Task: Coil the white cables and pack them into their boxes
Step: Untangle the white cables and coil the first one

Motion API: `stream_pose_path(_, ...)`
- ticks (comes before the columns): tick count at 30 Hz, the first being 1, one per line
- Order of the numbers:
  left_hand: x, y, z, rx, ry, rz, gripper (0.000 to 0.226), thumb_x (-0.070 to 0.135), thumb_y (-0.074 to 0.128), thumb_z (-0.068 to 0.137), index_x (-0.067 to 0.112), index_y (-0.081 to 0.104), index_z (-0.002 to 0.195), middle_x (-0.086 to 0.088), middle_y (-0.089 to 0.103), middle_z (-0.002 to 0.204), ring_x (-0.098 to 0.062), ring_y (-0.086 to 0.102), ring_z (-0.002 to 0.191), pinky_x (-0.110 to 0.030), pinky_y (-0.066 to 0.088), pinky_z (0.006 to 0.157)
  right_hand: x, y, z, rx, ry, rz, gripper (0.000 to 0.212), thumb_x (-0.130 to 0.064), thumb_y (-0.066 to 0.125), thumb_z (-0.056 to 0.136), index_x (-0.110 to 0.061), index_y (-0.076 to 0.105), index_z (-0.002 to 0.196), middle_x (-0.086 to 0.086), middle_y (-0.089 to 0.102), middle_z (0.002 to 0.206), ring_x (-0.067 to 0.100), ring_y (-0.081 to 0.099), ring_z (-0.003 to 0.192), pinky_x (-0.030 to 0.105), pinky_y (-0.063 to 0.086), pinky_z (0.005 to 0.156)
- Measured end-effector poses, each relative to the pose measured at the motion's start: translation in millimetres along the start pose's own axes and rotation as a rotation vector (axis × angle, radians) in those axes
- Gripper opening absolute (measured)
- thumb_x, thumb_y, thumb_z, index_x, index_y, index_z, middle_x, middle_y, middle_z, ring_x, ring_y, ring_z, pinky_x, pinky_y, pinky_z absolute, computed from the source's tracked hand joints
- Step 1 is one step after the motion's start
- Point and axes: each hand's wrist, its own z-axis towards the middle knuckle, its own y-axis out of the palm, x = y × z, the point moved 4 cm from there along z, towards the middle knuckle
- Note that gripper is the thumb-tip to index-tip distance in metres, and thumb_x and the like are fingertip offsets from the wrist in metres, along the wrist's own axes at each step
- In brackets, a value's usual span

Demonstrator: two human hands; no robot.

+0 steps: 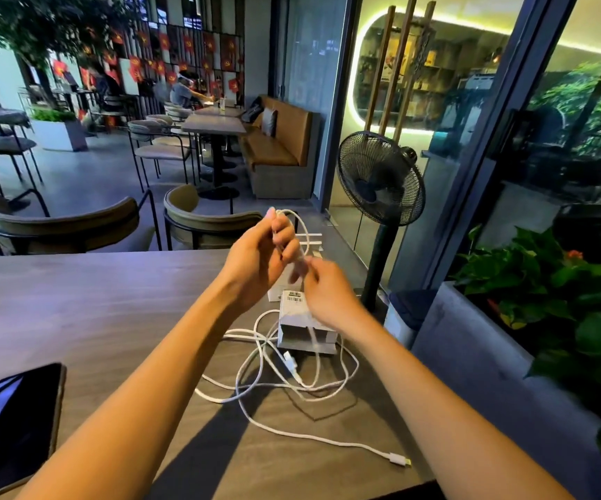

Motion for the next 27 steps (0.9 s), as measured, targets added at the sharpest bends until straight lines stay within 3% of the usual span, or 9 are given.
stream_pose_path(2, 0, -10, 9, 0.103, 0.085, 0.181, 0.036, 0.027, 0.031, 0.112, 0.015, 0.050, 0.084, -0.003, 0.048, 0.076, -0.016, 0.055, 0.070, -0.029, 0.050, 0.076, 4, 21, -10, -0.180, 0.028, -0.121, 0.036, -0.017, 0.037, 0.110, -0.005, 0.070, 0.097, 0.005, 0.067, 0.091, 0.021, 0.060, 0.081, 0.027, 0.046, 0.074)
stream_pose_path(4, -3, -24, 10, 0.169, 0.213, 0.738, 0.035, 0.026, 0.034, 0.111, 0.016, 0.058, 0.087, -0.002, 0.063, 0.083, -0.015, 0.066, 0.082, -0.033, 0.055, 0.085, -3, 29, -17, -0.309, -0.003, -0.205, 0.036, -0.016, 0.037, 0.110, -0.007, 0.070, 0.098, 0.010, 0.070, 0.105, 0.023, 0.062, 0.093, 0.032, 0.048, 0.084)
stream_pose_path(6, -11, -30, 4, 0.111, 0.250, 1.138, 0.036, 0.024, 0.038, 0.111, 0.015, 0.062, 0.086, 0.001, 0.065, 0.077, -0.009, 0.064, 0.072, -0.033, 0.053, 0.074, -16, 16, -17, -0.298, -0.064, -0.232, 0.034, -0.020, 0.040, 0.110, -0.016, 0.068, 0.090, -0.001, 0.067, 0.089, 0.010, 0.057, 0.078, 0.026, 0.044, 0.074)
stream_pose_path(7, -15, -33, -1, 0.071, 0.216, 1.178, 0.039, 0.025, 0.038, 0.111, 0.013, 0.063, 0.083, 0.003, 0.063, 0.071, -0.009, 0.060, 0.063, -0.032, 0.050, 0.067, -23, 3, -14, -0.242, -0.089, -0.244, 0.033, -0.024, 0.044, 0.109, -0.017, 0.069, 0.087, -0.005, 0.064, 0.082, 0.007, 0.054, 0.072, 0.026, 0.040, 0.070)
stream_pose_path(11, -19, -29, -13, -0.053, 0.041, 0.864, 0.047, 0.025, 0.038, 0.109, 0.007, 0.052, 0.068, 0.006, 0.041, 0.053, -0.007, 0.035, 0.046, -0.018, 0.033, 0.049, -35, -55, -1, 0.021, -0.188, -0.171, 0.024, -0.044, 0.070, 0.094, -0.023, 0.076, 0.086, -0.011, 0.057, 0.064, 0.005, 0.047, 0.058, 0.021, 0.036, 0.057)
stream_pose_path(15, -12, -12, -12, -0.057, -0.010, 0.695, 0.051, 0.034, 0.042, 0.105, 0.024, 0.040, 0.056, 0.009, 0.030, 0.053, -0.009, 0.022, 0.049, -0.018, 0.024, 0.046, -35, -73, 5, 0.106, -0.264, -0.057, 0.023, -0.047, 0.079, 0.085, -0.025, 0.076, 0.084, -0.010, 0.052, 0.058, 0.004, 0.040, 0.053, 0.018, 0.034, 0.052)
stream_pose_path(19, -6, -4, -10, -0.123, -0.062, 0.326, 0.040, 0.032, 0.042, 0.096, 0.027, 0.034, 0.057, 0.009, 0.026, 0.054, -0.011, 0.017, 0.050, -0.022, 0.020, 0.047, -28, -67, 13, 0.153, -0.300, 0.036, 0.026, -0.045, 0.068, 0.095, -0.024, 0.076, 0.084, -0.008, 0.057, 0.065, 0.006, 0.046, 0.060, 0.027, 0.039, 0.060)
stream_pose_path(25, -5, 1, -2, -0.136, -0.045, -0.074, 0.043, 0.032, 0.032, 0.110, 0.019, 0.042, 0.070, 0.005, 0.032, 0.061, -0.010, 0.033, 0.051, -0.022, 0.043, 0.056, -7, -31, 12, 0.132, -0.206, -0.036, 0.027, -0.023, 0.045, 0.110, -0.016, 0.067, 0.096, -0.014, 0.054, 0.070, 0.001, 0.050, 0.061, 0.014, 0.038, 0.057)
stream_pose_path(27, -4, 1, 0, -0.082, -0.025, -0.119, 0.042, 0.032, 0.030, 0.111, 0.017, 0.044, 0.075, 0.003, 0.032, 0.064, -0.011, 0.036, 0.055, -0.024, 0.045, 0.062, -1, -16, 7, 0.067, -0.150, -0.050, 0.028, -0.016, 0.040, 0.110, -0.016, 0.063, 0.094, -0.008, 0.057, 0.075, 0.004, 0.049, 0.064, 0.021, 0.038, 0.060)
